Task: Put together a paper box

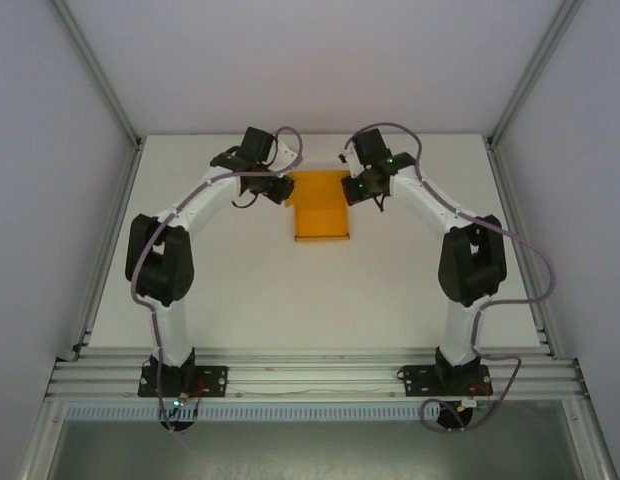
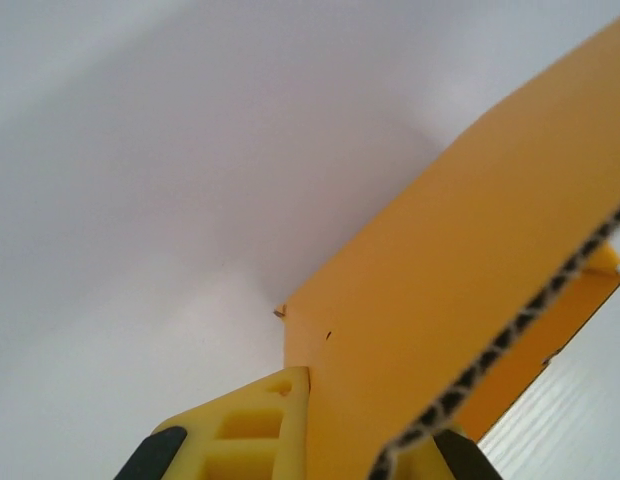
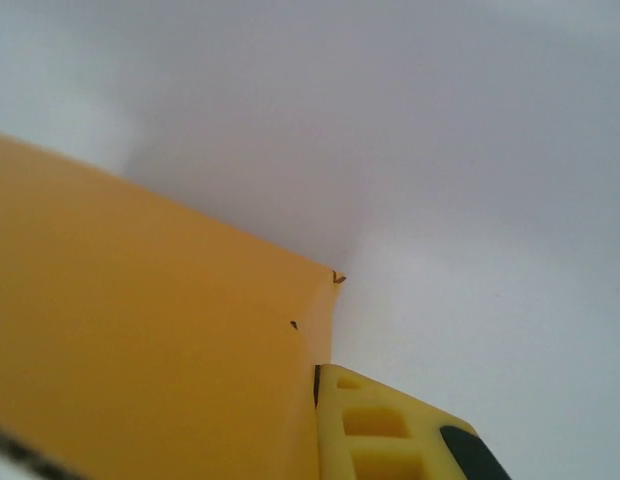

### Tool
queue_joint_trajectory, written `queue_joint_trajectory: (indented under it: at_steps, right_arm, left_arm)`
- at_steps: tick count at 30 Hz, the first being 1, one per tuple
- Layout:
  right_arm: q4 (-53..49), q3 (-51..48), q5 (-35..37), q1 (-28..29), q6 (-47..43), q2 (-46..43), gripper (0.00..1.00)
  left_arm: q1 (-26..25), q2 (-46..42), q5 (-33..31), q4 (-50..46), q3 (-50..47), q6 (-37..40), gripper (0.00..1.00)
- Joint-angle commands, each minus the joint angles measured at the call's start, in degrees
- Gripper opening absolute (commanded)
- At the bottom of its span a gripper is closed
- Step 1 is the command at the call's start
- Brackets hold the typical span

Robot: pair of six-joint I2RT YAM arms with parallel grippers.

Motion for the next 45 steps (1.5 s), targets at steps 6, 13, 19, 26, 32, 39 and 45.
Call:
queue_joint_trajectory:
  at_steps: [6,13,19,26,32,39,45]
  right_arm:
    - [14.53,-3.86,10.12,6.75,24.77,-2.25,0.00]
    - [17.17,-6.26,10.74,9.19,27.40,-1.10,0.00]
    - [18.88,-9.30,14.30,9.35,28.79,-0.60,0.00]
    - [20.80,-12.38,14.50,9.61,30.32,-0.03,0.00]
    - [21.32,-16.47,17.54,10.07,31.96,-1.16,0.00]
    - [22.91,-14.16,16.12,10.29,36.07,-0.58,0.00]
    - [20.70,-9.34,12.02,10.24,38.29,1.20,0.00]
  left_arm:
    - [-2.38,-2.35,-2.63,16.84,-6.51,-32.16,0.00]
    - [-5.54,0.69,-6.94,19.81,-4.30,-38.02,0.00]
    - [-7.39,2.19,-7.81,19.66,-5.28,-36.97,0.00]
    - [-8.32,2.32,-8.41,23.04,-10.29,-39.36,0.00]
    - [-11.54,1.27,-15.85,22.14,-14.98,-36.36,0.00]
    - [-12.42,-0.42,-18.44,22.15,-19.69,-36.72,0.00]
    - [-12.49,-2.85,-21.72,20.81,-20.69,-35.89,0.00]
